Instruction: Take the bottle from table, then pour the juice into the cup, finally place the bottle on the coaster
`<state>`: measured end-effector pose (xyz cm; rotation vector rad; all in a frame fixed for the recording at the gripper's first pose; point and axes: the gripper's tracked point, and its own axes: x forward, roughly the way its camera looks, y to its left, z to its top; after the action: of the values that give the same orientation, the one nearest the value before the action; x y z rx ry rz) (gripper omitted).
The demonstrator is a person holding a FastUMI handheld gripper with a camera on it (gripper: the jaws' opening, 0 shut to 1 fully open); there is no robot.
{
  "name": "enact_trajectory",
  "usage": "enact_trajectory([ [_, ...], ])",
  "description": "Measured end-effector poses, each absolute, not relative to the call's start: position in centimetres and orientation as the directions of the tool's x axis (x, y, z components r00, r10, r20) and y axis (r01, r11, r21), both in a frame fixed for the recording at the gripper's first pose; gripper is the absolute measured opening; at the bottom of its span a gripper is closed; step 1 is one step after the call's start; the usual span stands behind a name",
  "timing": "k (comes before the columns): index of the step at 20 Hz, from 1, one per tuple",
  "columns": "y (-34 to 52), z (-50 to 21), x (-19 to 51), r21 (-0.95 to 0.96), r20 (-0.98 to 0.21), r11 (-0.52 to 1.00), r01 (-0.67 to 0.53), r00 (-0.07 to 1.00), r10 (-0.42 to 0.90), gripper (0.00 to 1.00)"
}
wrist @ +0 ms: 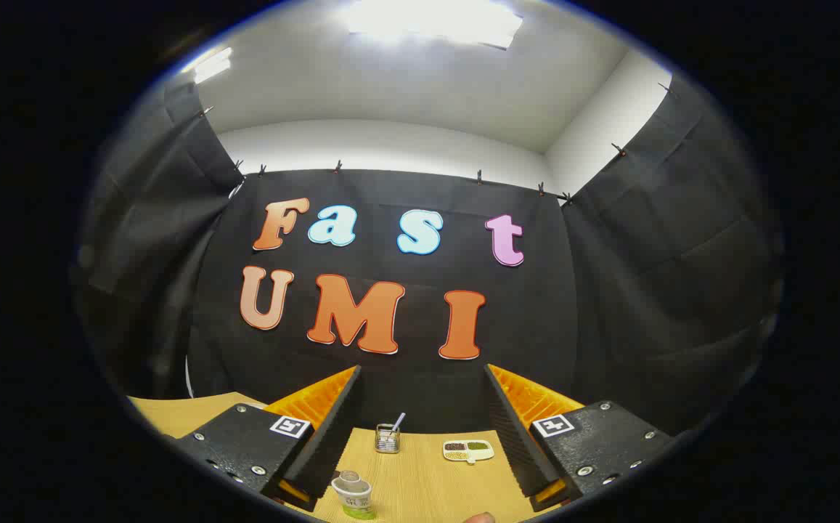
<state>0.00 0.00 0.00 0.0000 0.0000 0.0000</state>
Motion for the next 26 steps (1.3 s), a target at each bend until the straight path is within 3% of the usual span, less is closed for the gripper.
enact_trajectory([
  [26,1.3,1.2,0.0,-0.003,0.019,1.0,-0.028,0.999,0.028,0.96],
])
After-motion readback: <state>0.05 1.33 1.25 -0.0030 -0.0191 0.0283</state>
